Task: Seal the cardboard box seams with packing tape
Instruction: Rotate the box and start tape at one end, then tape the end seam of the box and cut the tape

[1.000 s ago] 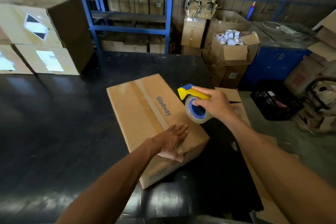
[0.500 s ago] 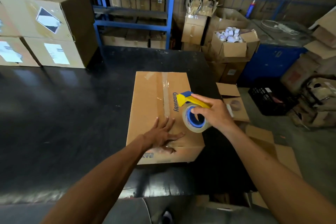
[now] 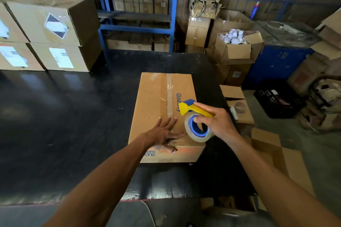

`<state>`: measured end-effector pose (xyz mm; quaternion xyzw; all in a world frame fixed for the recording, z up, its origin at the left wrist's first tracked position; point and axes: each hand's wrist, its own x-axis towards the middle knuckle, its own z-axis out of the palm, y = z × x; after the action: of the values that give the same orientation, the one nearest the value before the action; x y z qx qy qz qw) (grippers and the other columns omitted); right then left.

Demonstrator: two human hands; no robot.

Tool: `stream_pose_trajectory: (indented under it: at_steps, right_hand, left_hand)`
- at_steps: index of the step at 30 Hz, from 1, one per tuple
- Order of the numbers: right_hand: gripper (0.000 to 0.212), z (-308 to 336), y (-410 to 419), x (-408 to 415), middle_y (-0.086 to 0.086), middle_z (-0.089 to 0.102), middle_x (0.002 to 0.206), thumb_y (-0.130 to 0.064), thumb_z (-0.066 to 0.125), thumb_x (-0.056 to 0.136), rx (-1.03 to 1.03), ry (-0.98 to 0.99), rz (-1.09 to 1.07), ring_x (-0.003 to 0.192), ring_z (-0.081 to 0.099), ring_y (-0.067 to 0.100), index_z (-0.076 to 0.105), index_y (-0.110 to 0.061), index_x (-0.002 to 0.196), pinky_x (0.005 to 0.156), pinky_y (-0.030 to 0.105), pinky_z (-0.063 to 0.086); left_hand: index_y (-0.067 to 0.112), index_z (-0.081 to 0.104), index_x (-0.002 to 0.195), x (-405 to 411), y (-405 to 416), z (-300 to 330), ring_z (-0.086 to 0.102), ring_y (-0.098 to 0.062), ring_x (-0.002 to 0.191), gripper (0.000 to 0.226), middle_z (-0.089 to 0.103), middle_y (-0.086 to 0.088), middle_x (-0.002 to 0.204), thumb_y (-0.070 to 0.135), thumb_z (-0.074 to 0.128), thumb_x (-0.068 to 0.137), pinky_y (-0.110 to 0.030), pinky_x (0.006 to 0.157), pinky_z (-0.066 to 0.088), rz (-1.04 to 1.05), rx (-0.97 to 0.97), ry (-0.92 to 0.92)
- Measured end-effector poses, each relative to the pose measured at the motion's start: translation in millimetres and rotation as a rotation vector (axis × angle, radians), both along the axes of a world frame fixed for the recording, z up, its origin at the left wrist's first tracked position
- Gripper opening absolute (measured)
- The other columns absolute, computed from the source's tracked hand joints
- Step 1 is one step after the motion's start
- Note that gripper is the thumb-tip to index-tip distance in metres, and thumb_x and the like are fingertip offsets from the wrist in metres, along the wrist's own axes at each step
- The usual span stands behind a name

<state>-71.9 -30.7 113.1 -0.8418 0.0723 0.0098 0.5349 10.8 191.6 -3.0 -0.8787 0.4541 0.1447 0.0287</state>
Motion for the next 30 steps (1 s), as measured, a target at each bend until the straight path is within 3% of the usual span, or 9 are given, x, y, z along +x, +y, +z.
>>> stream_pose_trajectory:
  at_steps: [4, 6, 8, 10, 13, 16, 18, 23, 30]
  right_hand:
    - [0.052, -6.6, -6.7, -5.7, -0.016, 0.073, 0.105, -0.028, 0.078, 0.073, 0.021, -0.003, 0.038, 0.098, 0.066, 0.001, 0.066, -0.048, 0.120, 0.086, 0.025, 0.051]
    - [0.051, -11.3, -11.4, -13.2, -0.014, 0.073, 0.103, -0.029, 0.079, 0.073, -0.009, -0.002, 0.066, 0.094, 0.067, 0.005, 0.066, -0.049, 0.118, 0.086, 0.030, 0.055]
    - [0.051, -15.5, -15.7, -21.8, -0.009, 0.067, 0.098, -0.030, 0.080, 0.073, -0.123, -0.049, 0.104, 0.088, 0.065, 0.008, 0.065, -0.057, 0.114, 0.081, 0.030, 0.055]
    - [0.054, -20.3, -19.4, -28.0, -0.006, 0.058, 0.090, -0.030, 0.081, 0.076, -0.282, -0.147, 0.173, 0.081, 0.059, 0.008, 0.058, -0.064, 0.111, 0.070, 0.027, 0.049]
    - [0.058, -22.9, -15.0, -35.5, -0.017, 0.052, 0.093, -0.029, 0.079, 0.079, -0.421, -0.309, 0.310, 0.083, 0.055, -0.002, 0.054, -0.061, 0.121, 0.066, 0.014, 0.041]
    - [0.055, -21.3, -1.3, -41.7, -0.037, 0.044, 0.111, -0.028, 0.077, 0.080, -0.437, -0.481, 0.408, 0.103, 0.048, -0.013, 0.060, -0.040, 0.131, 0.071, 0.004, 0.040]
    - [0.052, -22.3, 6.6, -43.4, -0.026, 0.047, 0.113, -0.036, 0.072, 0.082, -0.429, -0.548, 0.436, 0.108, 0.052, 0.000, 0.059, -0.039, 0.132, 0.071, 0.009, 0.045]
    - [0.060, -40.1, 25.8, -52.0, -0.008, 0.043, 0.095, -0.055, 0.058, 0.081, -0.741, -0.471, 0.543, 0.079, 0.049, 0.008, 0.040, -0.056, 0.138, 0.059, 0.023, 0.046]
    - [0.058, -52.4, 33.6, -69.6, -0.001, 0.050, 0.110, -0.042, 0.069, 0.082, -0.449, -0.491, 0.464, 0.107, 0.055, 0.016, 0.050, -0.051, 0.136, 0.072, 0.032, 0.058]
  left_hand:
    - [0.039, 0.013, 0.159, -9.9, 0.8, 0.3, -0.012, -0.038, 0.152, 0.087, -0.011, -0.020, 0.166, 0.064, 0.058, 0.089, -0.059, 0.121, -0.001, 0.116, -0.080, 0.067]
    - [0.021, 0.032, 0.157, -29.3, 2.5, 13.5, 0.027, -0.032, 0.149, 0.072, 0.032, -0.015, 0.161, 0.043, 0.063, 0.095, -0.045, 0.120, 0.023, 0.401, -0.417, 0.403]
    - [0.008, 0.055, 0.141, -41.6, 8.1, 31.9, 0.061, -0.025, 0.118, 0.045, 0.068, -0.006, 0.126, 0.030, 0.058, 0.101, -0.036, 0.104, 0.046, 0.822, -0.900, 0.840]
    - [-0.002, 0.063, 0.125, -40.9, 23.3, 49.3, 0.066, -0.035, 0.114, 0.049, 0.072, -0.019, 0.117, 0.040, 0.048, 0.103, -0.043, 0.101, 0.051, 1.129, -1.197, 1.261]
    - [-0.015, 0.057, 0.127, -37.1, 48.1, 70.6, 0.062, -0.048, 0.118, 0.072, 0.063, -0.035, 0.124, 0.051, 0.039, 0.103, -0.054, 0.103, 0.048, 1.243, -1.206, 1.633]
    - [-0.020, 0.053, 0.130, -46.7, 60.0, 80.2, 0.057, -0.052, 0.121, 0.082, 0.058, -0.041, 0.127, 0.056, 0.037, 0.102, -0.057, 0.105, 0.046, 1.198, -1.130, 1.761]
    - [-0.020, 0.053, 0.130, -52.1, 63.4, 82.5, 0.057, -0.052, 0.122, 0.085, 0.057, -0.041, 0.128, 0.059, 0.036, 0.101, -0.056, 0.102, 0.049, 1.157, -1.106, 1.793]
    - [-0.015, 0.060, 0.126, -66.1, 67.1, 82.9, 0.067, -0.041, 0.109, 0.078, 0.064, -0.032, 0.125, 0.057, 0.050, 0.096, -0.053, 0.097, 0.054, 1.131, -0.999, 1.715]
    - [0.000, 0.075, 0.108, -83.7, 77.2, 83.4, 0.075, -0.029, 0.092, 0.037, 0.074, -0.021, 0.110, 0.021, 0.076, 0.078, -0.043, 0.083, 0.062, 1.140, -1.094, 1.623]
